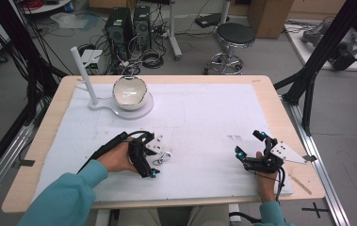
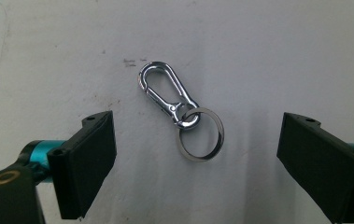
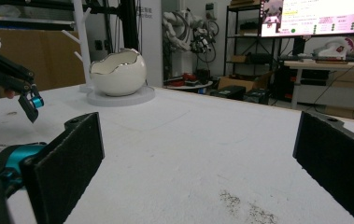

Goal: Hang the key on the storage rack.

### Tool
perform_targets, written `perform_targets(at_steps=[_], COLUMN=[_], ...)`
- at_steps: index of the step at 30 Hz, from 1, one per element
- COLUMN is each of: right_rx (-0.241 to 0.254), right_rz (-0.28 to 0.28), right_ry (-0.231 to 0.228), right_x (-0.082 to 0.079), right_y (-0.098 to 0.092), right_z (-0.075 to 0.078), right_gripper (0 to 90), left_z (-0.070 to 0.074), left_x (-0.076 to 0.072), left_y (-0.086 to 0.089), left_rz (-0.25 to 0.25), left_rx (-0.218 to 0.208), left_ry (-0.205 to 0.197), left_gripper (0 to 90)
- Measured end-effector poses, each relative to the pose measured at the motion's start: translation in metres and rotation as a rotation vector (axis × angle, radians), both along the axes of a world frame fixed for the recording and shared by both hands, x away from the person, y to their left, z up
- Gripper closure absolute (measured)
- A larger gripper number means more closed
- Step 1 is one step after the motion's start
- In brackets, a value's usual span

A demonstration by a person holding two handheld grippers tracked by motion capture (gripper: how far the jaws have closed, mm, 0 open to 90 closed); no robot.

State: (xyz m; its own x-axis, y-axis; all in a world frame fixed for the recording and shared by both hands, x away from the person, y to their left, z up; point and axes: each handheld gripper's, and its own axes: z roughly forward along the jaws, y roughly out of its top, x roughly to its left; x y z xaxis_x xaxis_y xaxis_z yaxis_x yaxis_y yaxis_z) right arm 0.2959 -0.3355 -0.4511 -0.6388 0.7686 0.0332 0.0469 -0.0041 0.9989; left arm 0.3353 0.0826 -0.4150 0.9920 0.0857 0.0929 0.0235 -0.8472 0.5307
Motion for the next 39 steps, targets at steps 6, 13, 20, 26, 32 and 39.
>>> perform_targets(at_steps=[6, 13, 20, 26, 32, 39], right_rx=[-0.001, 0.002, 0.001, 0.002, 0.001, 0.003], right_rz=[0.0, 0.0, 0.0, 0.0, -0.001, -0.001], right_ry=[-0.001, -0.001, -0.003, -0.003, -0.006, -0.004], right_x=[0.0, 0.0, 0.0001, 0.0001, 0.0002, 0.0001], right_y=[0.0, 0.0, -0.0002, -0.0002, -0.0003, -0.0004], right_z=[0.0, 0.0, -0.0001, -0.0001, -0.0001, -0.0001], right_gripper=[1.0, 1.0, 1.1, 1.0, 1.1, 1.1], left_z=[0.0, -0.0013, -0.0027, -0.0021, -0.004, -0.0015], left_x=[0.0015, 0.0018, 0.0029, 0.0032, 0.0017, 0.0031], left_y=[0.0002, -0.0026, -0.0026, -0.0026, -0.0064, -0.007], left_rz=[0.011, 0.013, 0.016, 0.021, 0.011, 0.02], left_rx=[0.011, 0.02, 0.039, 0.053, 0.077, 0.072], left_ry=[-0.016, -0.013, -0.002, -0.001, -0.018, -0.019], left_gripper=[12.9, 16.0, 24.7, 34.0, 40.8, 52.1])
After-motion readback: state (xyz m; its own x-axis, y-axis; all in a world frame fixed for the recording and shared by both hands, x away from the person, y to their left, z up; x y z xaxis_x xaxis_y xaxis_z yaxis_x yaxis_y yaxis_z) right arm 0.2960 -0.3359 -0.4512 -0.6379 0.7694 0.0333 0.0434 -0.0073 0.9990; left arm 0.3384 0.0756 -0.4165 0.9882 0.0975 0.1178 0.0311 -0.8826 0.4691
